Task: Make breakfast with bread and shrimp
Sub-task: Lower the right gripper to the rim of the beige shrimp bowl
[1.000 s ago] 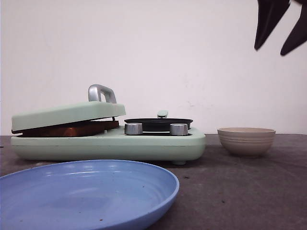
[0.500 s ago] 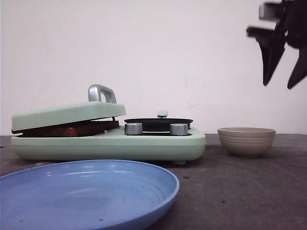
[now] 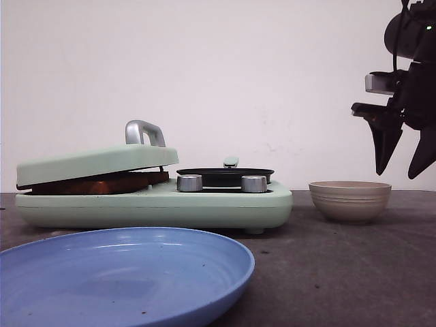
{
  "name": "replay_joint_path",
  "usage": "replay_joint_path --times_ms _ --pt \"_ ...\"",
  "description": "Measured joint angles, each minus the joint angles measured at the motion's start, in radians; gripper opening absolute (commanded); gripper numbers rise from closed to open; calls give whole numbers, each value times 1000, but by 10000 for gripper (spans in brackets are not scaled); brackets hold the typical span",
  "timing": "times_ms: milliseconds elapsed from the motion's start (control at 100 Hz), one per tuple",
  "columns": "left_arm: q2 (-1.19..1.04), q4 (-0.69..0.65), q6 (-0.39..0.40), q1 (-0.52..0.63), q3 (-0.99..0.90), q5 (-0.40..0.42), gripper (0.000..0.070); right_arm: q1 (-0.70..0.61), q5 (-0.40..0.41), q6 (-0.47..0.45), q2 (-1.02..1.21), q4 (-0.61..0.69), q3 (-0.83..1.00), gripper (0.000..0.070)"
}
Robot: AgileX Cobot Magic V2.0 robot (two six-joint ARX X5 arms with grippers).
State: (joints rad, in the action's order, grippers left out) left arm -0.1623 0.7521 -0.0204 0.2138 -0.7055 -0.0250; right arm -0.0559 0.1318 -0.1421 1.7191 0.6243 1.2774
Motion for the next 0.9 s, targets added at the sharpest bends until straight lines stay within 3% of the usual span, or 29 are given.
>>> replay_joint_path --times_ms 900 --pt "0 0 3 0 0 0 31 0 26 -8 175 -122 1 305"
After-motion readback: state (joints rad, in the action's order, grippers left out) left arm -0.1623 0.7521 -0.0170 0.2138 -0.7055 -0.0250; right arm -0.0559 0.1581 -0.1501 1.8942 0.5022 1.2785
